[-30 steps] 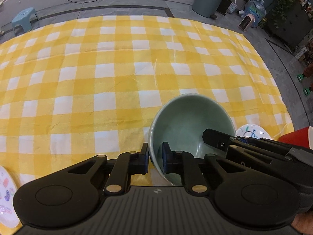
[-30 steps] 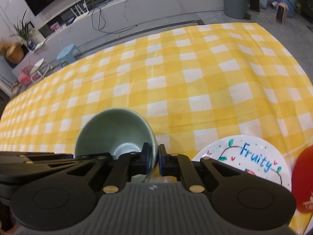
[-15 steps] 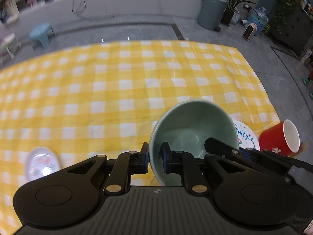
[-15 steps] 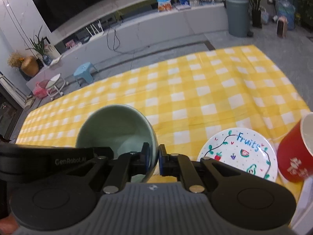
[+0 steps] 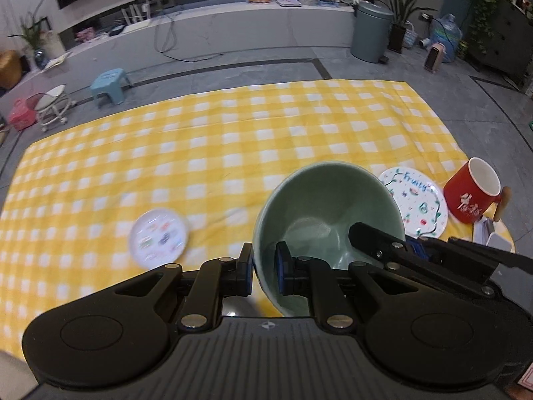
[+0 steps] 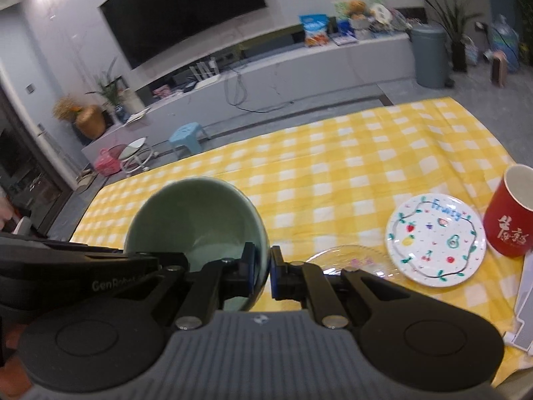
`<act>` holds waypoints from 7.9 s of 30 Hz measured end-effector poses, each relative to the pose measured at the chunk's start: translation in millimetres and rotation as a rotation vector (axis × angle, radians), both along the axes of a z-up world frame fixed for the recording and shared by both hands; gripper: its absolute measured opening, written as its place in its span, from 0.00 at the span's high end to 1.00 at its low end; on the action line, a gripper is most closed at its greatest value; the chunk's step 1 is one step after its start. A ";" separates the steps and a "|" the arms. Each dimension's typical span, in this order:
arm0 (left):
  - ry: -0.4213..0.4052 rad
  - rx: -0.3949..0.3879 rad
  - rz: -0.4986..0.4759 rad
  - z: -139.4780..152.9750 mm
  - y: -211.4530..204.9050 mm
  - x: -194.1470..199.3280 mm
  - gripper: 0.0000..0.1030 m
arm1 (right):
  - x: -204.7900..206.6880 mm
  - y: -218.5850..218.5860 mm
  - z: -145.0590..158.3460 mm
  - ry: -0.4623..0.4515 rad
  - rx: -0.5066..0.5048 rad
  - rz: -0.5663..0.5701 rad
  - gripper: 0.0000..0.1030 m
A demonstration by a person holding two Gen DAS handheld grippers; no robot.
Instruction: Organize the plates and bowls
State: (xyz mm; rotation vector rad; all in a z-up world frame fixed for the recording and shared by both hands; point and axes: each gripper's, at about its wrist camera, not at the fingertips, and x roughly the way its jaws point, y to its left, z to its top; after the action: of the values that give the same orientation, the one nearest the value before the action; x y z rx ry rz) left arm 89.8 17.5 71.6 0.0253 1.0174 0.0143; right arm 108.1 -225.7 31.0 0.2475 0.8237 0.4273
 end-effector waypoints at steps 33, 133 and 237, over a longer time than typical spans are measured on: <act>0.101 0.058 0.032 -76.7 79.3 -30.5 0.71 | -21.9 94.3 -67.1 0.124 -0.115 0.270 0.90; 0.410 -0.165 -0.336 -162.2 -20.6 134.6 0.83 | 59.5 -115.2 -149.8 0.397 0.129 -0.204 0.94; 0.050 -0.195 -0.355 -104.2 -81.0 125.0 0.32 | 42.8 -206.2 -109.7 0.324 0.348 -0.460 0.38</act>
State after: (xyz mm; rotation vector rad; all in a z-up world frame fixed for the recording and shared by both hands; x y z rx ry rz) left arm 214.8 -63.6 -32.6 0.0278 1.0492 -0.4107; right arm 150.8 -431.9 -78.7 0.8277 0.9725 0.0914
